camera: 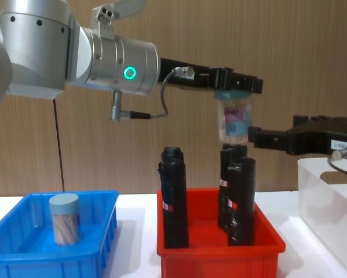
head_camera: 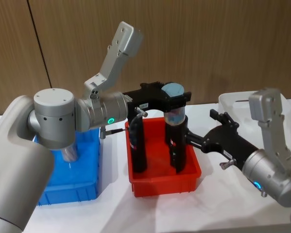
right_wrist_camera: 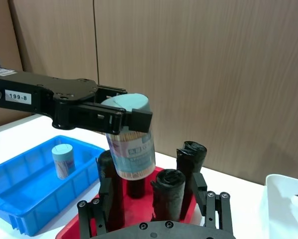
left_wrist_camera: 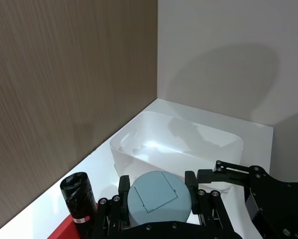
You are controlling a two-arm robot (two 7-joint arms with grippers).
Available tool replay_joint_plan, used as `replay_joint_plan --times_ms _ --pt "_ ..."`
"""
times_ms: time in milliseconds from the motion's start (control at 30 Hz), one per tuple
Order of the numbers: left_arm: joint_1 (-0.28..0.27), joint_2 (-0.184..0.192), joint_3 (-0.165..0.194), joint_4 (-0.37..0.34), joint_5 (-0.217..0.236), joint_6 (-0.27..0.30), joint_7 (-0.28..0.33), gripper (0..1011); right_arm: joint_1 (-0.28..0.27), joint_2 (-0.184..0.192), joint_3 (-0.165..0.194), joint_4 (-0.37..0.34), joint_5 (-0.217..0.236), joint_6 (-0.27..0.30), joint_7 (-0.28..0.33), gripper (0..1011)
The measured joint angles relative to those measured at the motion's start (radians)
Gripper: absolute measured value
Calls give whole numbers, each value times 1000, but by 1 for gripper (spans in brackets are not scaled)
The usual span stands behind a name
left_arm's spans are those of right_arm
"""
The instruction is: Pick the cotton swabs from the blue box and place them into the white box.
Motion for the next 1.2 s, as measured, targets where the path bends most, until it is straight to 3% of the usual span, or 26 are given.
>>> replay_joint_plan --times_ms 667,1200 --pt "-1 0 0 0 0 0 0 673 95 -45 -16 110 -10 -2 82 1001" --pt "-1 0 0 0 0 0 0 673 164 -74 -21 198 -11 -26 111 1001"
